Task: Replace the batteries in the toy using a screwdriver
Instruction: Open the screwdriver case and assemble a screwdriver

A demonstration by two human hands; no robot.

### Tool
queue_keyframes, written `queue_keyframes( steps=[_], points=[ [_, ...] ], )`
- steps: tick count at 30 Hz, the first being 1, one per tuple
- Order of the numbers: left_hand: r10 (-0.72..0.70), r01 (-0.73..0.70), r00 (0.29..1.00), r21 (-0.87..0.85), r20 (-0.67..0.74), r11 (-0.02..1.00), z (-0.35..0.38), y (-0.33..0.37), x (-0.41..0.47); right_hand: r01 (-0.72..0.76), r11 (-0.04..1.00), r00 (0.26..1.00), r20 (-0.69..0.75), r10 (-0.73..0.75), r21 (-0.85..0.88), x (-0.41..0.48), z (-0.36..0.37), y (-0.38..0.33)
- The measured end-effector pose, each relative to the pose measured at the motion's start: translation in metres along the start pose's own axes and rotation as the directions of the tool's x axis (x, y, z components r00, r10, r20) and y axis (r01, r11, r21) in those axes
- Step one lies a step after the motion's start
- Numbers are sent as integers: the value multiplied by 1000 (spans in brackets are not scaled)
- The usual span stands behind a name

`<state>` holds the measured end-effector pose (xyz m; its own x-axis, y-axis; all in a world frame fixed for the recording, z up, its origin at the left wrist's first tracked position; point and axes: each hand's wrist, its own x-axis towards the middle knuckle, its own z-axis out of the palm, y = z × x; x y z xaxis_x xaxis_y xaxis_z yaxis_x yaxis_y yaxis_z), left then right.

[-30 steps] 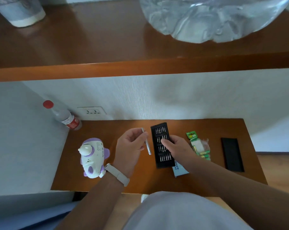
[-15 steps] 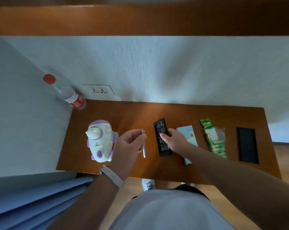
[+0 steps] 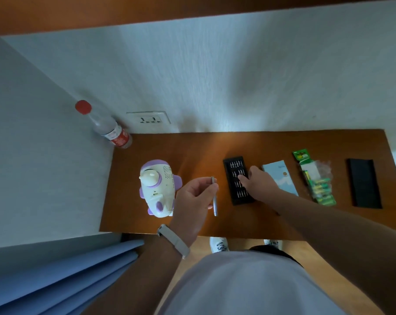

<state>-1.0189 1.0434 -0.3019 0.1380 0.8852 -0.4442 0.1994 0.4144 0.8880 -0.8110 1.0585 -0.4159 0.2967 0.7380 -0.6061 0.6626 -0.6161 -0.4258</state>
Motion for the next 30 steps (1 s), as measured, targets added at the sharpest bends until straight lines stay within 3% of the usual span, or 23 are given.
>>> queue_keyframes(
  steps=[4, 11, 18, 20, 25, 30],
  points=[
    [16, -16, 1000, 16, 7, 1000, -5, -1, -1, -68, 996, 998, 4, 68, 58, -10, -2, -9],
    [26, -26, 998, -5, 53, 1000, -3, -1, -3, -71, 907, 997, 60, 50, 415, -56, -26, -24],
    [31, -29, 992, -25, 119, 999, 4, 3, -6, 11, 594, 999, 23, -49, 804, -105, -58, -41],
    [44, -39, 990, -39, 135, 998, 5, 6, -7, 69, 545, 994, -15, -104, 836, -115, -62, -45],
    [76, -62, 984, -91, 159, 994, 7, 15, -9, 152, 536, 983, -71, -169, 830, -130, -68, -52],
    [115, -99, 976, -96, 184, 990, 7, 22, -11, 157, 505, 977, -58, -206, 849, -139, -72, -56]
  ],
)
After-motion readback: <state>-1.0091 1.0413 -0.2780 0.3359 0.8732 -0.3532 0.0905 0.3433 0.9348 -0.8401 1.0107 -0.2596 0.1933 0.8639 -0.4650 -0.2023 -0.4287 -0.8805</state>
